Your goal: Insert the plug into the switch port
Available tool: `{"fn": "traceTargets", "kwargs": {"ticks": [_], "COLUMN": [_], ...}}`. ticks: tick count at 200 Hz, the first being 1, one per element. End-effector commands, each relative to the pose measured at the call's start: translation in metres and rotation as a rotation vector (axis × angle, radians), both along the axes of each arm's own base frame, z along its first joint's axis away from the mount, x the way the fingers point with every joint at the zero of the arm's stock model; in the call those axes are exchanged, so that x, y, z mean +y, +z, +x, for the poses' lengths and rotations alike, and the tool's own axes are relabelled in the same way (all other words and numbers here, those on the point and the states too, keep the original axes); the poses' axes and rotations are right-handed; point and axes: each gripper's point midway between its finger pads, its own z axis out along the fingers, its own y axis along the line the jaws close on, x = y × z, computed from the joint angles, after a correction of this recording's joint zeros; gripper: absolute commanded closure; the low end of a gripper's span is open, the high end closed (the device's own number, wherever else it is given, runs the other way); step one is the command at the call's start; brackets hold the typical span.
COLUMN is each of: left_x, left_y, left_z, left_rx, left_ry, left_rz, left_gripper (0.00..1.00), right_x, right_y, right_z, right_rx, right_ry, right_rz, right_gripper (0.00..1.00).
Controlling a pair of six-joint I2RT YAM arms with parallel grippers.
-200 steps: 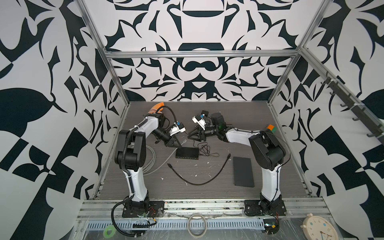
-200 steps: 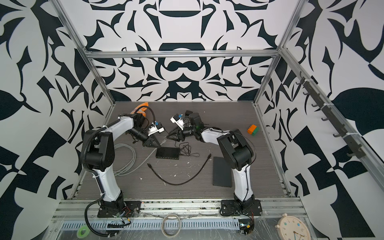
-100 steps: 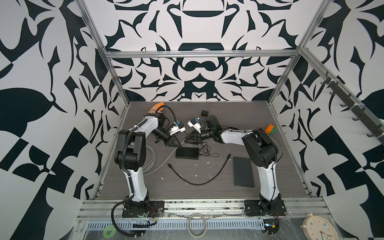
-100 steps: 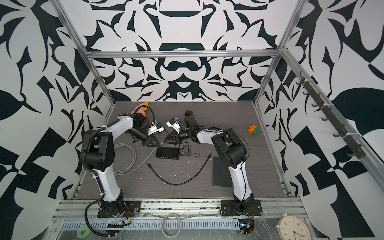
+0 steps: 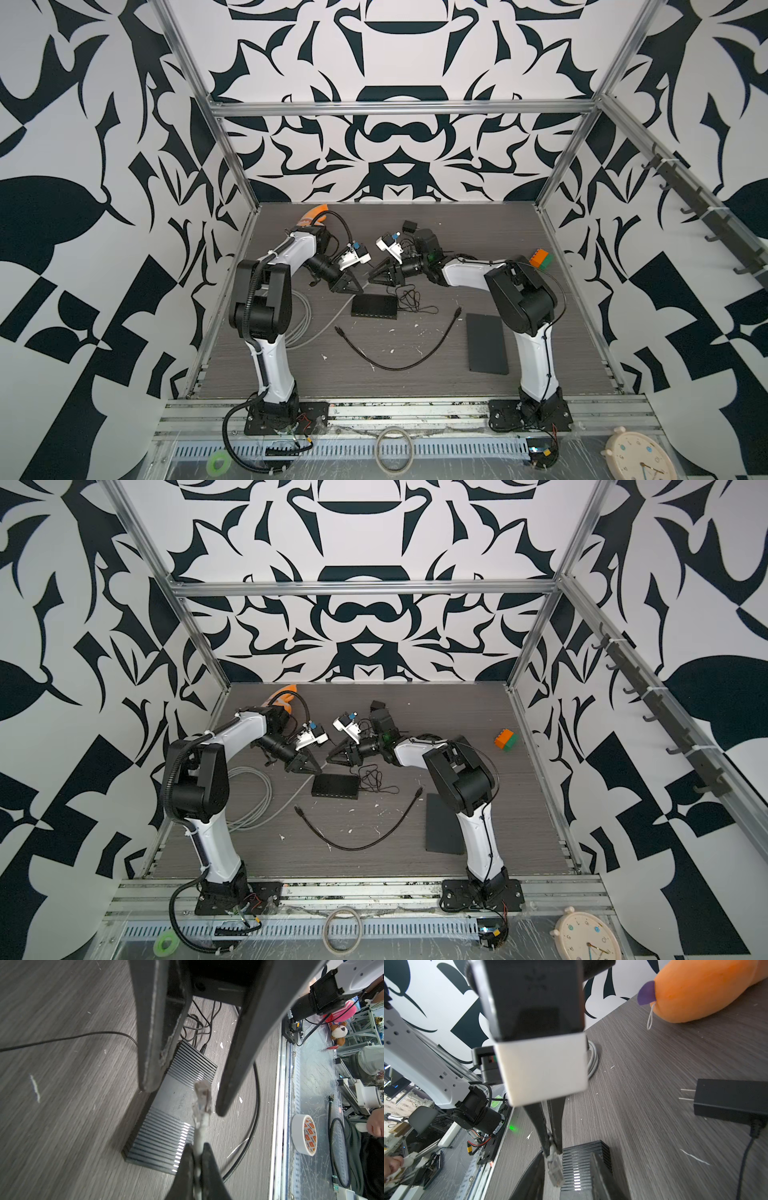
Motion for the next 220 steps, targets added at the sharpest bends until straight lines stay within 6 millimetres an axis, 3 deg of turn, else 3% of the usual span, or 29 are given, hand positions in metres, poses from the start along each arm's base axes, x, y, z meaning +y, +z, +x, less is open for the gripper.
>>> {"fn": "traceTargets", "kwargs": {"ticks": [1,48,75,97,119,148,171,193,220], "left_x": [-0.004,-0.005,-0.002,0.002,0.005,0.009,-0.003,-0.016,-0.011], "left_y": [0.021,0.022,0.019,0.023,0.03,0.053,0.069,0.053,0.025], "left_z": [-0.003,-0.001,0.006,0.012,0.023,0.041,0.054,0.042,0.024], "left_rx": [-0.017,-0.028,-0.072,-0.127,-0.208,-0.354,-0.518,-0.676,-0.656], "left_ry": [-0.021,-0.02,0.004,0.027,0.058,0.141,0.255,0.301,0.303], "left_rz": [-0.042,-0.042,-0.014,0.005,0.036,0.054,0.105,0.209,0.283], "left_gripper": [0.92,0.91,0.7,0.64,0.59,0.58,0.58,0.56,0.56], "right_x": [0.003,0.002,-0.001,-0.006,-0.009,-0.016,-0.024,-0.032,-0.035], "right_y": [0.029,0.024,0.026,0.022,0.016,0.008,0.003,-0.001,0.005], "right_z": [0.002,-0.002,-0.007,-0.009,-0.001,0.02,0.037,0.044,0.043], "right_rx": [-0.062,-0.051,-0.038,-0.017,0.025,0.136,0.294,0.42,0.529], "right_ry": [0.028,0.045,0.044,0.007,-0.085,-0.279,-0.454,-0.567,-0.627], "right_rz": [0.058,0.043,0.033,0.004,-0.035,-0.111,-0.144,-0.151,-0.141], "right_gripper": [0.67,0.84,0.91,0.93,0.94,0.95,0.94,0.95,0.95]}}
